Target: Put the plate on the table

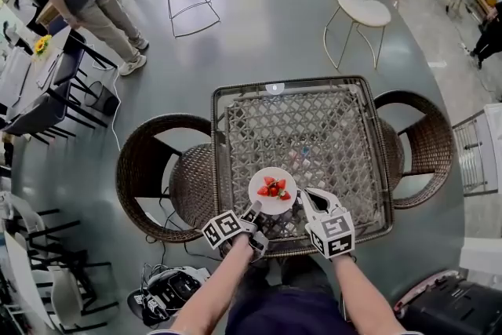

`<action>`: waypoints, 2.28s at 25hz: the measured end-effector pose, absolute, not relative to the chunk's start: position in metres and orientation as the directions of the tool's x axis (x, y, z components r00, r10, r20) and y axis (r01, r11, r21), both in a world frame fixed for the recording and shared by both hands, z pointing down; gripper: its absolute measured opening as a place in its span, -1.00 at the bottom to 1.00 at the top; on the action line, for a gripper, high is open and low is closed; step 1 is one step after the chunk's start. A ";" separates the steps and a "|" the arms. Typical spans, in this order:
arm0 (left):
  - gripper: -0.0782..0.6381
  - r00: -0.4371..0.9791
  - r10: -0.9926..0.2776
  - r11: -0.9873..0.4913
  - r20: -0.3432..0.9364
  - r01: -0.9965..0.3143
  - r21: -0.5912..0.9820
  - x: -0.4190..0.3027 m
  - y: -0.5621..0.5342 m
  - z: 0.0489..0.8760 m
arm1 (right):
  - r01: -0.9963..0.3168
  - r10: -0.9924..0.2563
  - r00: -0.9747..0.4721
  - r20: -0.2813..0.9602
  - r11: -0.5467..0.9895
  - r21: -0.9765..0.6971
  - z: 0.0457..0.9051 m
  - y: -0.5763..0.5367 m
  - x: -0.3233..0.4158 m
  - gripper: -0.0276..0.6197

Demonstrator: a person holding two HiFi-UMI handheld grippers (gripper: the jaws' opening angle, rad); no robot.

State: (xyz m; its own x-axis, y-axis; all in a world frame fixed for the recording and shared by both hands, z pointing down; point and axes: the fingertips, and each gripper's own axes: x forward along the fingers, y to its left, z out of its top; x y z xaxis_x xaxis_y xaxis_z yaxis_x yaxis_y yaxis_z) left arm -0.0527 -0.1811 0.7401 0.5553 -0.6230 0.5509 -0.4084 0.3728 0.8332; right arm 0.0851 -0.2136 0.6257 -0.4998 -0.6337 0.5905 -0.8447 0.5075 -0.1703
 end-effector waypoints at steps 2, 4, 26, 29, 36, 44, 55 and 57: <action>-0.73 0.543 -0.617 0.371 0.569 -0.437 0.819 -0.053 -0.181 0.740 | -0.842 -0.633 -0.505 0.587 0.511 -0.173 0.625 -0.213 0.084 -0.90; -0.73 0.530 -0.607 0.368 0.593 -0.473 0.800 -0.053 -0.181 0.740 | -0.841 -0.632 -0.506 0.586 0.513 -0.174 0.624 -0.213 0.083 -0.90; -0.65 0.394 -0.469 0.395 0.790 -0.707 0.587 -0.058 -0.174 0.755 | -0.853 -0.644 -0.490 0.587 0.492 -0.172 0.622 -0.212 0.093 -0.90; -0.62 0.389 -0.469 0.386 0.793 -0.718 0.580 -0.057 -0.175 0.753 | -0.853 -0.644 -0.490 0.588 0.492 -0.172 0.622 -0.212 0.093 -0.90; -0.53 0.367 -0.472 0.360 0.802 -0.750 0.555 -0.059 -0.177 0.751 | -0.856 -0.647 -0.486 0.587 0.489 -0.169 0.621 -0.212 0.094 -0.90; -0.50 0.353 -0.476 0.342 0.805 -0.770 0.539 -0.070 -0.172 0.747 | -0.858 -0.651 -0.484 0.584 0.484 -0.171 0.620 -0.208 0.092 -0.90; -0.51 0.398 -0.607 0.005 0.688 -0.864 0.504 -0.073 -0.163 0.683 | -0.867 -0.675 -0.481 0.559 0.462 -0.187 0.609 -0.199 0.087 -0.90; -0.51 0.434 -0.625 -0.086 0.649 -0.865 0.495 -0.066 -0.163 0.665 | -0.867 -0.680 -0.484 0.551 0.459 -0.194 0.605 -0.197 0.083 -0.90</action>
State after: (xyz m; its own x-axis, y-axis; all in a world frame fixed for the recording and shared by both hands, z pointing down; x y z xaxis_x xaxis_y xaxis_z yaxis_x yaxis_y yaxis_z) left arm -0.0661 -0.1631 0.6647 0.4340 -0.6251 0.6488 -0.8645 -0.0865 0.4950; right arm 0.0835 -0.1972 0.6049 -0.4836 -0.6804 0.5506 -0.8670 0.4589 -0.1944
